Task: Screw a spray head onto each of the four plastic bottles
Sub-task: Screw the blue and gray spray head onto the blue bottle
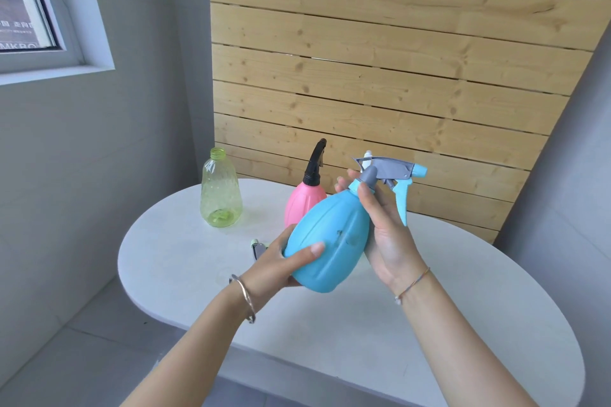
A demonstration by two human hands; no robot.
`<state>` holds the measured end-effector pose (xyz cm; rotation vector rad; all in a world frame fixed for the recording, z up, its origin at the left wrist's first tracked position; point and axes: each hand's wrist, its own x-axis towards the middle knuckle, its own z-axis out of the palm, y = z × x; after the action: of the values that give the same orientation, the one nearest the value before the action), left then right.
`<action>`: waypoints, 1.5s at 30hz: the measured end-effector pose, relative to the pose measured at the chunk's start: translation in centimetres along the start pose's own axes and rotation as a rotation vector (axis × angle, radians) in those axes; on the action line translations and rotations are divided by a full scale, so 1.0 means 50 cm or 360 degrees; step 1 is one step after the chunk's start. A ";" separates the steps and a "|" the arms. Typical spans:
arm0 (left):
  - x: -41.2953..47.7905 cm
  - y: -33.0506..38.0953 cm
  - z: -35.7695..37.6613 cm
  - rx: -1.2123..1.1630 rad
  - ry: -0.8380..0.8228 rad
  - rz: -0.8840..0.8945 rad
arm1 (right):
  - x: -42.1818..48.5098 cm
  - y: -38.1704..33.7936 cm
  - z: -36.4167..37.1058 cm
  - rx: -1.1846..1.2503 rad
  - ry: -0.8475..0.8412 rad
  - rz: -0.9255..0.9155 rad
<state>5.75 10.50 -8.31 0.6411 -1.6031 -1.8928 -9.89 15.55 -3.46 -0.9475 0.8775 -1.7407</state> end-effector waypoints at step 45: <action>-0.002 0.013 -0.272 0.1086 0.1230 0.0516 | 0.234 0.141 0.186 -0.1054 0.0051 -0.0123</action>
<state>15.18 0.82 -9.91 1.1290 -1.6374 -0.6780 -2.00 1.02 -2.96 -1.3902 1.5025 -1.5471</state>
